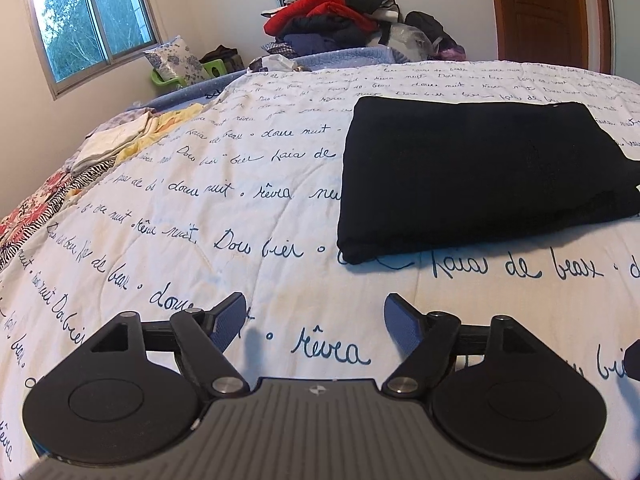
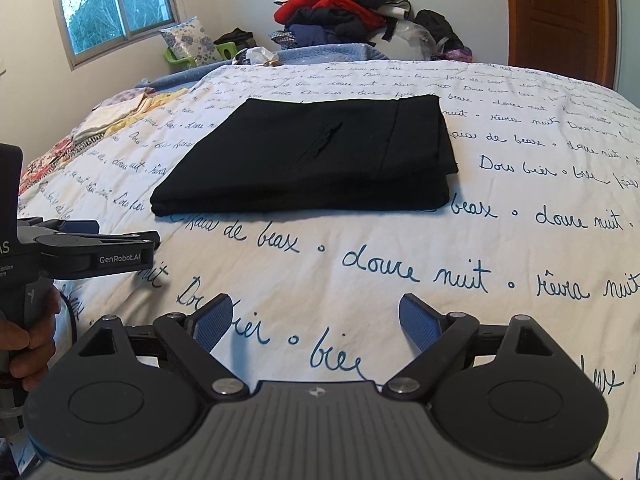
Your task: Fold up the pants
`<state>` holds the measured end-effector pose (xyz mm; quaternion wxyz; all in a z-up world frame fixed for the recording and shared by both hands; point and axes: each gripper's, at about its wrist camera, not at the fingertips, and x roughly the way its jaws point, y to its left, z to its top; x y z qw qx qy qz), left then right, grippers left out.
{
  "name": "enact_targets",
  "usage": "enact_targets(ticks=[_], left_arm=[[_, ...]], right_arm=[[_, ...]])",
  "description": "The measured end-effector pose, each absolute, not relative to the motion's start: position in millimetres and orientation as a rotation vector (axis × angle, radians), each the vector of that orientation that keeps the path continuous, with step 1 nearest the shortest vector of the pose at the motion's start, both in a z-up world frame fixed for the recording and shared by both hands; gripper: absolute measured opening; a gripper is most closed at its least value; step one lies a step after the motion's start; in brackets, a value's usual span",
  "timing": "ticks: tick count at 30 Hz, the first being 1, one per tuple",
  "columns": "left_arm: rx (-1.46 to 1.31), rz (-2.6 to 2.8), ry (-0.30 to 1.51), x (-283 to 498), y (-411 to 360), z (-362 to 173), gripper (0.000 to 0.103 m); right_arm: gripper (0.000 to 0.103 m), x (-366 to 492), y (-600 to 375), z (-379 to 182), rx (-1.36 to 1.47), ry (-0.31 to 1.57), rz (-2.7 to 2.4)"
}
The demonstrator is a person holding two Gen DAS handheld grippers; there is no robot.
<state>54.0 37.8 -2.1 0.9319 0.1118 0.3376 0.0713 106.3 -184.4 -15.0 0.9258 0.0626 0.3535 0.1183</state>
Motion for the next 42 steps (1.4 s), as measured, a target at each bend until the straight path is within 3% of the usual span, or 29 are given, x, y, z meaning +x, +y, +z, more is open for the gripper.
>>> enact_targets(ticks=[42], left_arm=[[0.16, 0.179, 0.644, 35.4, 54.9, -15.3, 0.103]], right_arm=[[0.103, 101.5, -160.1, -31.9, -0.056, 0.709, 0.24]])
